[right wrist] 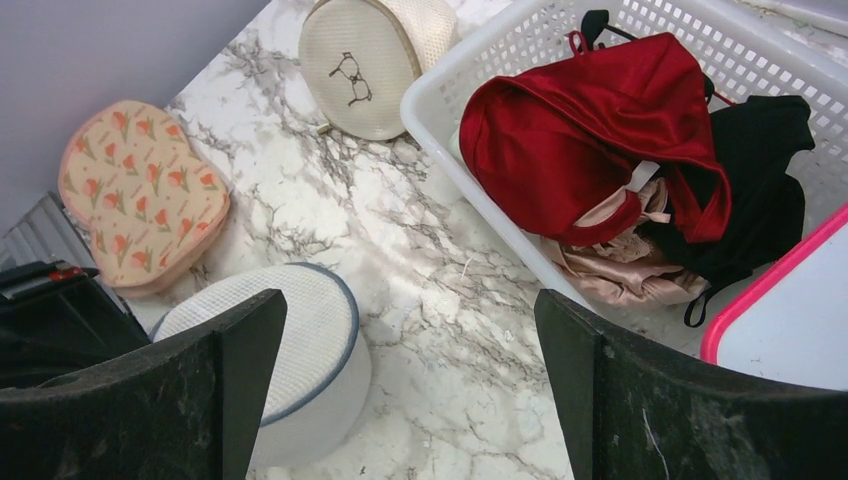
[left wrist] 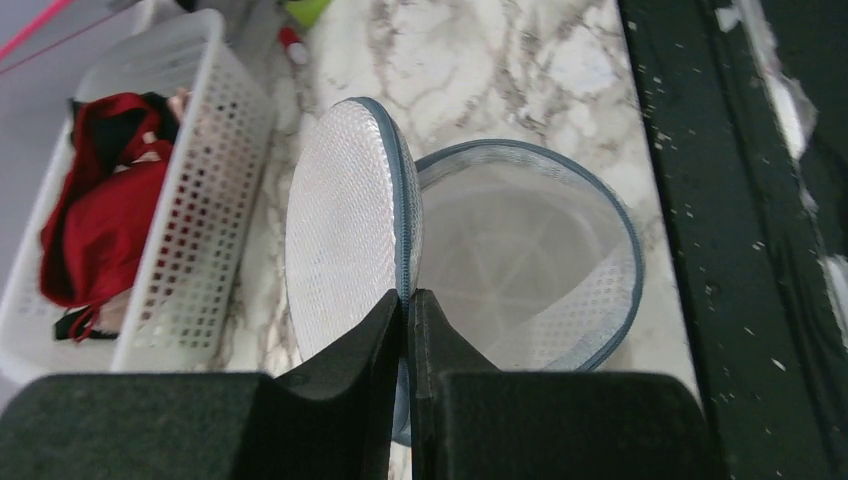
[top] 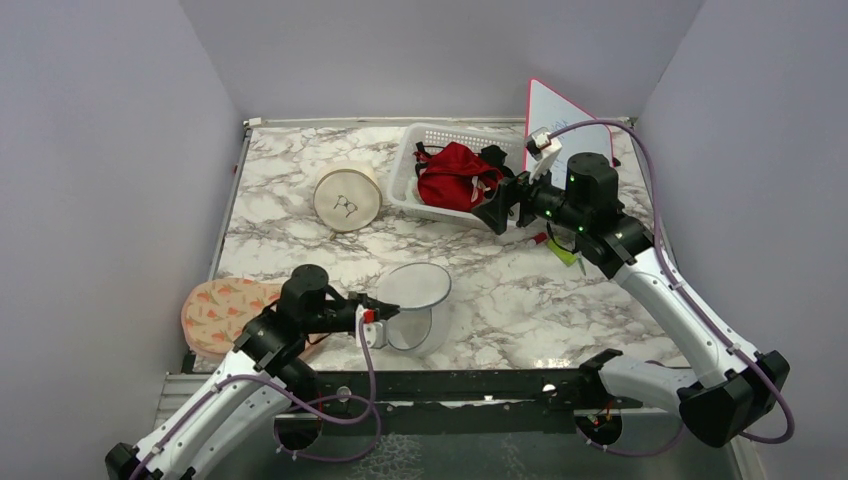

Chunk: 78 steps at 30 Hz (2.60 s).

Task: Unzip the laundry bag and remove the bra
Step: Close the laundry bag at the center of the board.

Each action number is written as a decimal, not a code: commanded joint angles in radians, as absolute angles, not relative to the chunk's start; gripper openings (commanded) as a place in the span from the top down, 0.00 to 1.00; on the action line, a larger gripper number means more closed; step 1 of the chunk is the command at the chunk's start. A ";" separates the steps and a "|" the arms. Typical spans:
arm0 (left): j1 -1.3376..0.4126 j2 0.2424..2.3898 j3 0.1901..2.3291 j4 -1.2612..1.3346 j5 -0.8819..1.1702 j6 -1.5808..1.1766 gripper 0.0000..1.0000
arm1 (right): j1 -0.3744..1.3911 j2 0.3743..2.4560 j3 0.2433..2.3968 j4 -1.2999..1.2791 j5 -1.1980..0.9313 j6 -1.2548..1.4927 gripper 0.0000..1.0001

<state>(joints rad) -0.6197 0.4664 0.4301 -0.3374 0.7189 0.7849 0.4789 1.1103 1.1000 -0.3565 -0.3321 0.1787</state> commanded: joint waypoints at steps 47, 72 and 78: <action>-0.797 0.897 0.794 -0.152 0.133 -0.046 0.31 | 0.485 1.125 1.100 -0.397 -0.294 0.149 0.09; -0.799 0.839 0.266 0.061 0.221 -0.896 0.76 | 0.485 1.136 1.045 -0.359 -0.341 0.172 0.10; -0.799 0.819 0.321 0.025 0.230 -0.800 0.51 | 0.483 1.112 1.045 -0.385 -0.310 0.155 0.10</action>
<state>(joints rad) -0.7982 0.8421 0.2672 0.0120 0.2207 -0.8433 0.4789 1.1381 1.0473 -0.3912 -0.3248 0.1635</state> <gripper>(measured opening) 0.427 0.897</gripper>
